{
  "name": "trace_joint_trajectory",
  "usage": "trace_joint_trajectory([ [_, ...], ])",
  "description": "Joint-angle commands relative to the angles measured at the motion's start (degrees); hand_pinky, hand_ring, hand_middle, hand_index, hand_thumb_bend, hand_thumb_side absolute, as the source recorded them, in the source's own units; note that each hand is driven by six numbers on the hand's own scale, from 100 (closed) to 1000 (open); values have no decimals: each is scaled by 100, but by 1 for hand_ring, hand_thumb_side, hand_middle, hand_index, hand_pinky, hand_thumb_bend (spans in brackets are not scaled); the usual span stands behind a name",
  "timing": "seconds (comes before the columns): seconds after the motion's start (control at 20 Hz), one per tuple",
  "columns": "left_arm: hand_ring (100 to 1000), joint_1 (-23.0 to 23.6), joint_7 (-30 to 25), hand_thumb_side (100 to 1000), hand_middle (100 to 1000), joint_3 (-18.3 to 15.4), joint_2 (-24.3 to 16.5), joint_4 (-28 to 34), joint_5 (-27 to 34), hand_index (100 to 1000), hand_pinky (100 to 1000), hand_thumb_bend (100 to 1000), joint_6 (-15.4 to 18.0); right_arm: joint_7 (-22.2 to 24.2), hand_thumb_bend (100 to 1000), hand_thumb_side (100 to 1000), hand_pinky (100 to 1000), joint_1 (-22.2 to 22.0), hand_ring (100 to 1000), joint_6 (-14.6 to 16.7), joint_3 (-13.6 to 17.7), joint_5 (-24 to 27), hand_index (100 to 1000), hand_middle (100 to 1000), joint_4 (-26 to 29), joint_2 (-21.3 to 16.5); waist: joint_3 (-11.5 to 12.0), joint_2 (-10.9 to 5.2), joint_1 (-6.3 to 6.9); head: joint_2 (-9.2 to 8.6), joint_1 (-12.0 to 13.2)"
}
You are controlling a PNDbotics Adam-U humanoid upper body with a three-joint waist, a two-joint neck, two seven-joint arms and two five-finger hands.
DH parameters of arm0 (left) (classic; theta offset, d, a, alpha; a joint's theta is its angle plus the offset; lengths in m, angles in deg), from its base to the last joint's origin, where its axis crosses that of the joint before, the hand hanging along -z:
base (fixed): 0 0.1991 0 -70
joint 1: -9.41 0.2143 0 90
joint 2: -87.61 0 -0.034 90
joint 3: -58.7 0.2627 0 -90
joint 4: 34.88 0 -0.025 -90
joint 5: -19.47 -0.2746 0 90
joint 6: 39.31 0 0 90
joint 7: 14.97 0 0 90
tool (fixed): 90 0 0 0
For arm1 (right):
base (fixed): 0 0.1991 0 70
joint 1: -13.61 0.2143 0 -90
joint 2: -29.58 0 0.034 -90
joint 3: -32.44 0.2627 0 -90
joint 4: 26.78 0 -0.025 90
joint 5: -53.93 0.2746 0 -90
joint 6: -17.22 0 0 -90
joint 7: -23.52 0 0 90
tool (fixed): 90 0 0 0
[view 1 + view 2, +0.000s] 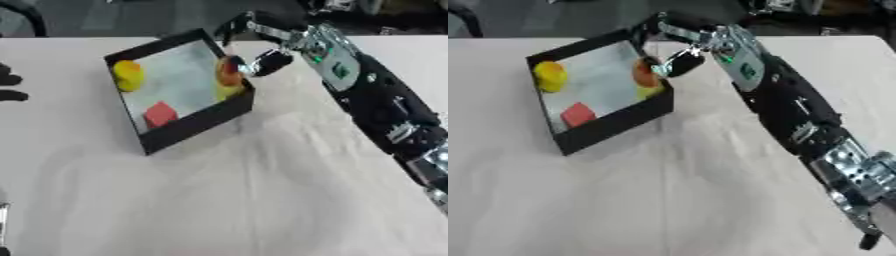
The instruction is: Pick up objects on the table and place them in the box.
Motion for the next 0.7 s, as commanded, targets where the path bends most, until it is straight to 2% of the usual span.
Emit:
trace_joint_trajectory([
  [0.05,617,-104,-24,894,590,25,-4,120,26,659,544,100,16,-497,100,314,856,121,849,-88,21,-376,989,781,37,-66,20,-99,-75,-10,-21],
  [0.3,617,-103,-25,894,589,22,2,122,22,660,544,100,23,-835,100,282,853,91,847,-157,-8,-581,988,780,62,-52,22,-105,-83,-10,-22],
  [0.65,616,-96,-9,894,589,9,-10,119,14,660,544,100,19,-937,100,235,849,47,840,-205,5,-543,983,773,118,-73,-11,-111,-78,-10,16],
  [0.7,616,-94,-4,894,589,5,-14,119,14,660,544,100,18,-947,100,254,849,36,840,-211,6,-533,983,773,130,-77,-18,-111,-76,-10,25],
])
